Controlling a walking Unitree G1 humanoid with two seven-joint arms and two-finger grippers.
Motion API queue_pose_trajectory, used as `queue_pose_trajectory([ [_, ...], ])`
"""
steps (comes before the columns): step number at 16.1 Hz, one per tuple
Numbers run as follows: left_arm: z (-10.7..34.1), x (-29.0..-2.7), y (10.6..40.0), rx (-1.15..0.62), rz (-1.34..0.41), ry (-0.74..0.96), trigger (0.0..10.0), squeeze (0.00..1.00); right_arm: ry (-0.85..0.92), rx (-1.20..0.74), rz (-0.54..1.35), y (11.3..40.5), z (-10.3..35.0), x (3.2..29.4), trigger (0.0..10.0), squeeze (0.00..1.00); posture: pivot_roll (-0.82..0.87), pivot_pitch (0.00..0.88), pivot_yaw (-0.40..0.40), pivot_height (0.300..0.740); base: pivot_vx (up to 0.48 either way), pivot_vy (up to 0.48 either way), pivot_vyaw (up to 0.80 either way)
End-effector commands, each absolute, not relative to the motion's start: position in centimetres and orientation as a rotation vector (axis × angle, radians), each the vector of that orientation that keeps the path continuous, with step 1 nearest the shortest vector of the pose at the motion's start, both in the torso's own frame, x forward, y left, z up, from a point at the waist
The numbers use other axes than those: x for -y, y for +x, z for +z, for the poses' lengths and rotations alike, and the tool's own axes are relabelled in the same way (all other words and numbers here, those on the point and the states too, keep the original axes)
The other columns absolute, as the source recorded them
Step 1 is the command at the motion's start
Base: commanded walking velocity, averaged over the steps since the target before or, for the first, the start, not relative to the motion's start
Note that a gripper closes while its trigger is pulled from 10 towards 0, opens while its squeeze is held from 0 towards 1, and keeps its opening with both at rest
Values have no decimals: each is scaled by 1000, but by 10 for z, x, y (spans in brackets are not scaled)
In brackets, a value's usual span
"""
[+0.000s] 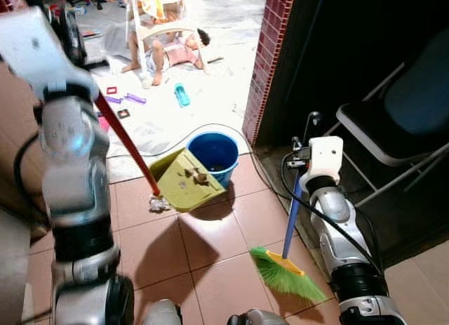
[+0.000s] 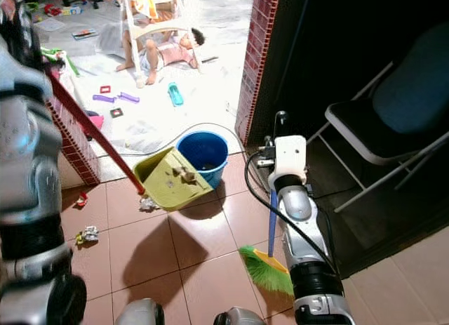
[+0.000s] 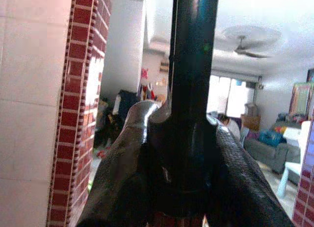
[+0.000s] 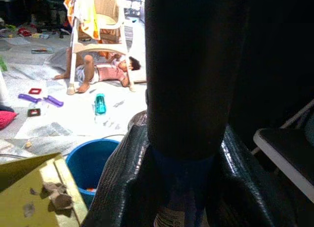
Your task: Sweep floor
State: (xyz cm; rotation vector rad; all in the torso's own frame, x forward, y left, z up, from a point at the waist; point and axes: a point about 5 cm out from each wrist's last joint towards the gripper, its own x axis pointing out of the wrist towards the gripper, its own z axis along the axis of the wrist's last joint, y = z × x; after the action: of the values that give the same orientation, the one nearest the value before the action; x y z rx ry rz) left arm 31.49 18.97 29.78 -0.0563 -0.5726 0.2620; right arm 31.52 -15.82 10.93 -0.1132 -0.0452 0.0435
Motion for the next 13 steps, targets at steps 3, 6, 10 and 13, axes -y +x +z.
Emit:
queue_pose_trajectory([
  [3, 324, -179, 319, 712, 219, -50, 10000, 0, -96, 70, 57, 318, 115, 155, 10000, 0, -22, 19, -52, 740, 0, 0, 0],
  [6, 320, -168, 330, 707, 171, -25, 10000, 0, -90, 69, 52, 316, 114, 157, 10000, 0, -36, 21, -42, 740, 297, 0, -510],
  [10, 314, -161, 334, 697, 150, -24, 10000, 0, -102, 67, 54, 312, 113, 158, 10000, 0, -40, 28, -36, 740, 444, 0, -320],
  [13, 311, -162, 336, 702, 152, -20, 10000, 0, -100, 65, 67, 312, 112, 157, 10000, 0, -40, 28, -36, 740, 425, 0, 0],
])
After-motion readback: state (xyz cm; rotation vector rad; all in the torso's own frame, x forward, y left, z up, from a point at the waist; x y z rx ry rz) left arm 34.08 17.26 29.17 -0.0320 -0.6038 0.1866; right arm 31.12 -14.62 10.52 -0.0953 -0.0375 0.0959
